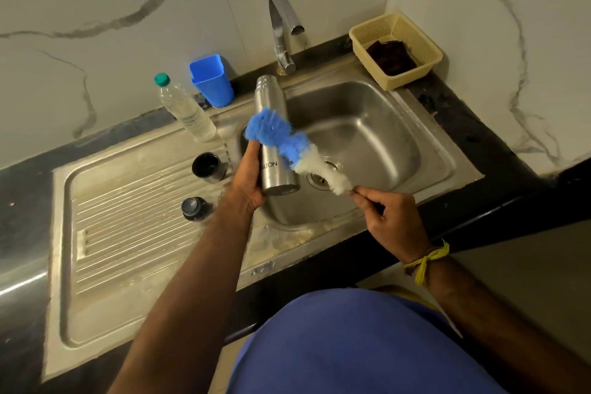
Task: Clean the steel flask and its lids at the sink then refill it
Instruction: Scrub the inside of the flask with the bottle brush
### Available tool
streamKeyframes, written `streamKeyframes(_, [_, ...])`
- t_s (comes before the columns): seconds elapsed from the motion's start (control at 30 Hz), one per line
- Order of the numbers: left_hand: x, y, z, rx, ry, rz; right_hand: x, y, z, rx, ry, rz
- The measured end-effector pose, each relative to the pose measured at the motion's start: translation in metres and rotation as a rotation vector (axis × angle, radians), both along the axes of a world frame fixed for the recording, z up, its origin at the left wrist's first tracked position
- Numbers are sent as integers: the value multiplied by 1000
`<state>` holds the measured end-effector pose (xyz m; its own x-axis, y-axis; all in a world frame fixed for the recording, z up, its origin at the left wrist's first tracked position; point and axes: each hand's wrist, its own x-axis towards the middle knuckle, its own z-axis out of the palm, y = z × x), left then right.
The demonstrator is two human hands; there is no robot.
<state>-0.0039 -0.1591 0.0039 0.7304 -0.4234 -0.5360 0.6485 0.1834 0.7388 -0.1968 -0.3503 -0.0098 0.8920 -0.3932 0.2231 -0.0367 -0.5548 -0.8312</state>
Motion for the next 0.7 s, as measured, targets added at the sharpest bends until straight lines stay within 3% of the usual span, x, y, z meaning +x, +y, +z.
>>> streamKeyframes(0.2, [-12,3,-6,5,-74,-72,16,4,9,7,3,-34])
streamKeyframes(0.5, [-21,7,-15,10,-15,-37,46,1,23,-125,61,-160])
streamKeyframes(0.7, [-19,10,-21,5,31,-15,56,-4,33,-131,-32,-194])
